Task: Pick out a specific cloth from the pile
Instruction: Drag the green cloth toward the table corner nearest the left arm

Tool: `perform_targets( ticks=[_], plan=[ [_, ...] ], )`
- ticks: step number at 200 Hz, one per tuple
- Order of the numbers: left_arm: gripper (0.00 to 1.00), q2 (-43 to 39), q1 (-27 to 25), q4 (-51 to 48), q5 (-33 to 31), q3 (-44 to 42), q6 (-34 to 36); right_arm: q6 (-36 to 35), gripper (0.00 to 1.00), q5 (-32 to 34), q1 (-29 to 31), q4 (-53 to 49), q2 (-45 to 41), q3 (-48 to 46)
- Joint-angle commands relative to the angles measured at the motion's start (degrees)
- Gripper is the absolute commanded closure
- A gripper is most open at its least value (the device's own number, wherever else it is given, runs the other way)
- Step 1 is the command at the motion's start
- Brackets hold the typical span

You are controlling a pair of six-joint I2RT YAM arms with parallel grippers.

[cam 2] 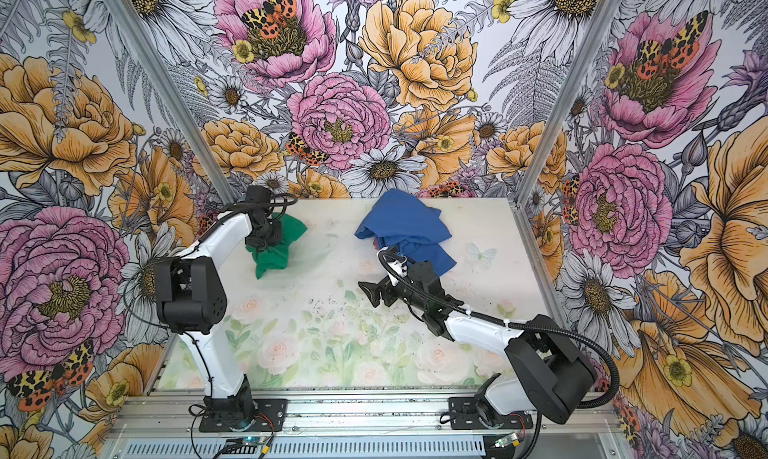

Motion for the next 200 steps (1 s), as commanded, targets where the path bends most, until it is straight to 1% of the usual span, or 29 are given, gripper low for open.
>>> perform_targets(
  ticks=[1, 25, 38, 42, 53, 93, 115, 157, 180, 200],
  plan=[
    [1.0, -6.58, 0.54, 1.78, -6.47, 5.45, -1.23, -0.51, 0.0, -0.58, 0.47, 0.45, -0.47, 0.87],
    [1.0, -5.71, 1.49, 1.9, -10.44, 8.97, -1.11, -0.44, 0.01, -0.66, 0.47, 0.55, -0.17, 0.84],
    [1.0, -4.57, 2.59, 1.99, -11.58, 11.11, -1.42, -0.44, 0.0, -0.66, 0.5, 0.62, -0.16, 0.86],
    [1.0, -2.2, 2.92, 1.94, -11.7, 11.84, -1.53, -0.44, 0.0, -0.66, 0.46, 0.63, -0.15, 0.89],
    [1.0, 0.11, 3.9, 2.0, -11.92, 13.65, -1.73, -0.45, 0.01, -0.58, 0.46, 0.63, -0.04, 0.77],
    [1.0, 10.76, 6.21, 1.44, -10.5, 21.93, -0.91, -0.87, 0.0, -0.04, 0.46, 0.45, -0.03, 0.68],
    [1.0, 15.76, 7.42, -0.06, -6.87, 24.84, -3.07, -1.05, 0.01, 0.0, 0.45, 0.32, 0.16, 0.82],
    [1.0, 22.68, 7.72, -0.21, -1.81, 24.76, -4.07, -0.63, 0.01, -0.33, 0.45, 0.69, 1.0, 1.12],
    [1.0, 25.17, 7.8, -0.08, -1.89, 23.96, -4.37, -0.35, 0.01, -0.74, 0.49, 0.98, 1.88, 1.31],
    [1.0, 26.81, 7.68, -0.06, -0.65, 24.53, -3.57, -0.22, 0.0, -0.81, 0.45, 1.24, 2.32, 1.48]
  ],
)
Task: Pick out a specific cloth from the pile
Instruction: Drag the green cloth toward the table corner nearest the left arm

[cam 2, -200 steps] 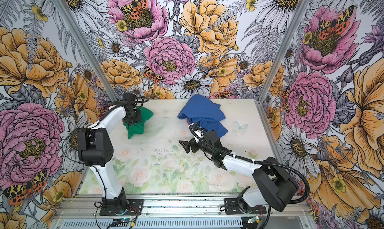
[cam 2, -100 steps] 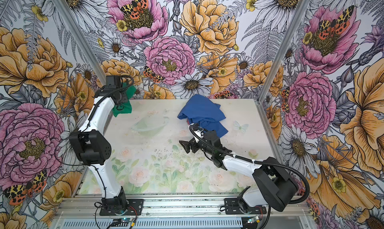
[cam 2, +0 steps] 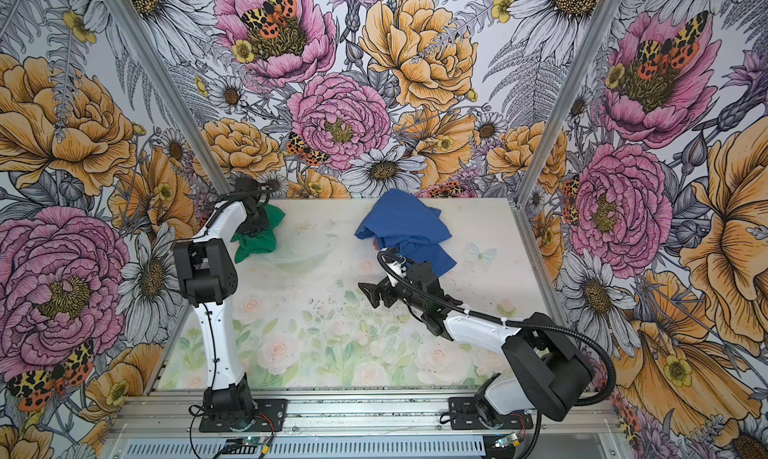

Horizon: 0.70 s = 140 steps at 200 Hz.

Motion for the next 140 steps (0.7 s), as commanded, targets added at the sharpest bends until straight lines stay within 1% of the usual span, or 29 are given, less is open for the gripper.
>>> perform_targets(
  ticks=[1, 20, 22, 27, 41, 54, 68, 85, 89, 93, 98, 113, 121, 135, 140],
  plan=[
    [1.0, 1.1, 0.05, 0.82, 2.45, 1.68, -0.18, -0.06, 0.01, -0.76, 0.45, 1.2, 0.91, 1.45],
    [1.0, 1.85, 0.07, 0.87, 2.48, 1.98, 0.47, -0.06, 0.0, -0.73, 0.55, 1.02, 1.38, 1.75],
    [1.0, 1.91, 0.09, 0.86, 3.84, 2.01, 0.54, -0.09, 0.01, -0.66, 0.59, 0.96, 1.43, 1.81],
    [1.0, 2.05, 0.06, 0.86, 4.67, 2.04, 0.73, -0.12, 0.01, -0.51, 0.63, 0.93, 1.45, 1.84],
    [0.86, 2.1, 0.04, 0.87, 5.47, 2.22, 1.35, -0.26, 0.01, -0.14, 0.9, 0.93, 1.67, 1.95],
    [0.64, 1.99, 0.04, 0.86, 6.19, 2.31, 2.17, -0.14, 0.0, 0.63, 1.09, 0.96, 1.9, 2.08],
    [0.49, 1.12, 0.03, 0.9, 6.09, 1.84, 2.73, 0.01, 0.0, 1.33, 1.16, 0.85, 2.15, 2.21],
    [0.4, 0.0, 0.04, 0.99, 5.61, 1.38, 2.94, 0.02, 0.01, 1.21, 1.24, 0.76, 2.33, 2.42],
    [0.36, -0.31, 0.06, 0.95, 5.48, 1.32, 3.1, 0.05, 0.0, 1.06, 1.25, 0.69, 2.37, 2.49],
    [0.3, -0.63, 0.05, 0.94, 5.28, 1.25, 3.1, 0.04, 0.01, 0.91, 1.27, 0.73, 2.34, 2.48],
    [0.26, -1.01, 0.04, 0.94, 5.01, 1.18, 3.17, 0.05, 0.0, 0.78, 1.33, 0.67, 2.33, 2.5],
    [0.22, -2.0, 0.04, 0.96, 4.6, 1.11, 3.21, -0.04, 0.0, 0.68, 1.33, 0.58, 2.27, 2.56],
    [0.18, -2.67, 0.04, 0.94, 4.57, 1.04, 3.21, -0.12, 0.0, 0.69, 1.33, 0.5, 2.09, 2.5],
    [0.1, -3.79, 0.07, 0.99, 5.47, 1.14, 3.21, -0.1, 0.0, 0.73, 1.33, 0.41, 1.92, 2.42],
    [0.05, -4.35, -0.01, 1.0, 5.91, 1.17, 3.21, -0.17, 0.01, 0.6, 1.33, 0.41, 1.89, 2.42]
  ],
)
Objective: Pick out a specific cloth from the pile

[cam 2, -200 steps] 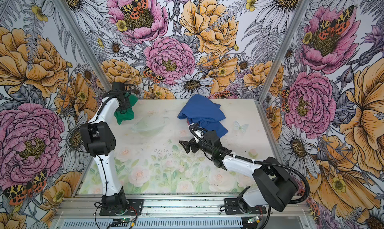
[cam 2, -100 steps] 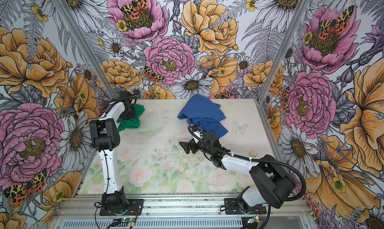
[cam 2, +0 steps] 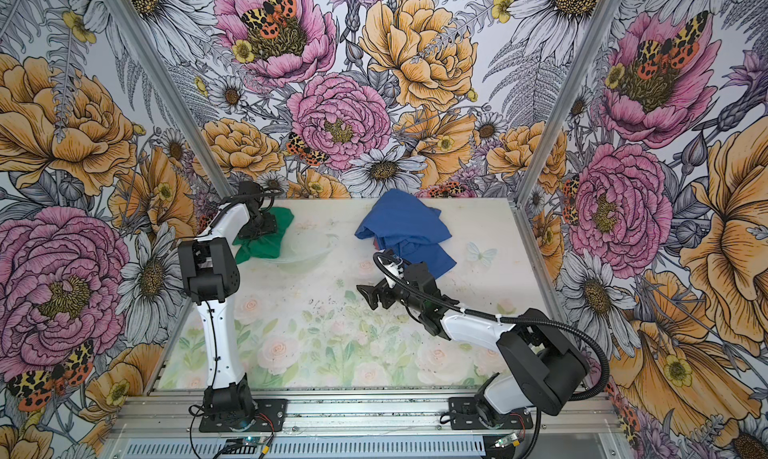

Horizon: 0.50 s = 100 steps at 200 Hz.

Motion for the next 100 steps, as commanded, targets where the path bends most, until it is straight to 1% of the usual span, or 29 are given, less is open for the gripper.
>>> perform_targets(
  ticks=[1, 7, 38, 52, 73, 82, 84, 100],
  plan=[
    [0.04, -5.45, 0.02, 0.75, 1.54, 0.69, 0.1, -0.19, 0.01, 0.27, 0.56, 0.43, 0.38, 1.97],
    [0.01, -6.03, -0.04, 0.75, 1.86, 0.65, 0.12, -0.24, 0.0, 0.18, 0.57, 0.43, 0.38, 1.93],
    [0.01, -9.68, -0.31, 0.75, 2.65, -0.54, -0.54, -0.22, 0.0, -0.08, 0.57, 0.35, 0.14, 1.95],
    [0.01, -13.16, -0.67, 2.09, 3.52, -3.26, -1.31, -0.23, 0.01, 0.0, 0.57, 0.25, -0.25, 1.87],
    [0.01, -23.95, -2.22, 11.59, 4.3, -15.13, -3.54, -0.3, 0.01, 0.79, 0.57, -0.36, -1.77, 1.59],
    [0.01, -29.67, -3.07, 17.5, 4.69, -22.42, -5.64, -0.39, 0.0, 1.4, 0.52, -0.36, -2.56, 1.35],
    [0.01, -32.16, -3.26, 18.89, 4.65, -23.94, -6.21, -0.39, 0.01, 1.58, 0.49, -0.36, -2.81, 1.21],
    [0.01, -43.68, -5.58, 31.32, 2.7, -38.65, -10.48, -0.41, 0.01, 3.62, 0.39, -0.02, -4.22, 0.23]
  ],
)
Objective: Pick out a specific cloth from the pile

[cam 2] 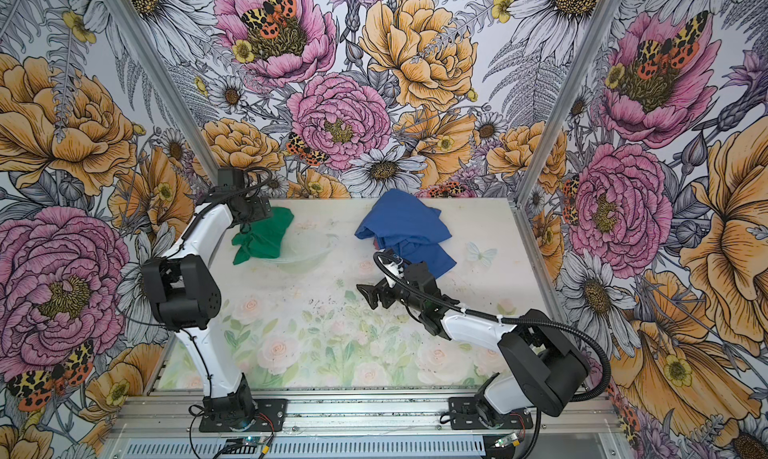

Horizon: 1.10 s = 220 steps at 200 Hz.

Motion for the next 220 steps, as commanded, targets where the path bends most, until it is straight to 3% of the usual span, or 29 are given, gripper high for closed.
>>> perform_targets(
  ticks=[1, 11, 22, 44, 60, 78, 91, 117, 144, 177, 193, 220],
  plan=[
    [0.01, -15.48, -3.42, 18.97, -0.33, -15.51, -6.85, -0.38, 0.01, 3.15, 0.39, 0.62, -3.09, 0.06],
    [0.01, -22.25, -5.64, 26.17, -3.65, -24.44, -8.13, -0.37, 0.01, 4.56, 0.09, 1.01, -3.68, -0.6],
    [0.01, -28.41, -9.21, 32.15, -12.3, -33.53, -7.72, -0.21, 0.0, 5.97, -0.37, 1.15, -4.27, -1.17],
    [0.01, -39.1, -16.32, 42.4, -26.94, -50.13, -1.77, 0.55, 0.01, 7.12, -1.92, 1.65, -5.85, -2.5],
    [0.01, -45.49, -18.99, 54.1, -30.75, -62.94, 4.79, 1.55, 0.01, 7.48, -3.68, 3.17, -7.33, -4.09],
    [0.01, -50.66, -18.49, 63.43, -32.37, -73.57, 9.5, 1.99, 0.0, 7.95, -6.28, 2.44, -10.07, -5.0],
    [0.01, -52.19, -16.18, 66.62, -31.65, -77.62, 10.56, 2.34, 0.01, 10.25, -8.31, 1.83, -13.19, -6.2],
    [0.01, -48.77, -9.35, 74.71, -23.67, -81.92, 8.49, 1.51, 0.01, 16.34, -11.6, 3.3, -18.7, -10.23],
    [0.01, -34.4, -5.47, 91.7, -14.47, -82.74, 7.91, 0.33, 0.0, 28.38, -15.46, 0.95, -26.62, -14.98],
    [0.01, -15.47, -4.24, 107.32, -6.6, -79.47, 10.19, 2.42, 0.01, 37.53, -22.37, -15.93, -44.19, -17.29],
    [0.01, -19.51, -4.07, 94.55, -5.41, -76.38, 9.86, 3.38, 0.0, 37.82, -24.9, -16.88, -49.87, -20.91],
    [0.01, -17.81, -4.55, 97.06, -5.85, -76.46, 10.31, 4.35, 0.01, 39.75, -27.49, -17.41, -50.46, -23.05]
  ],
)
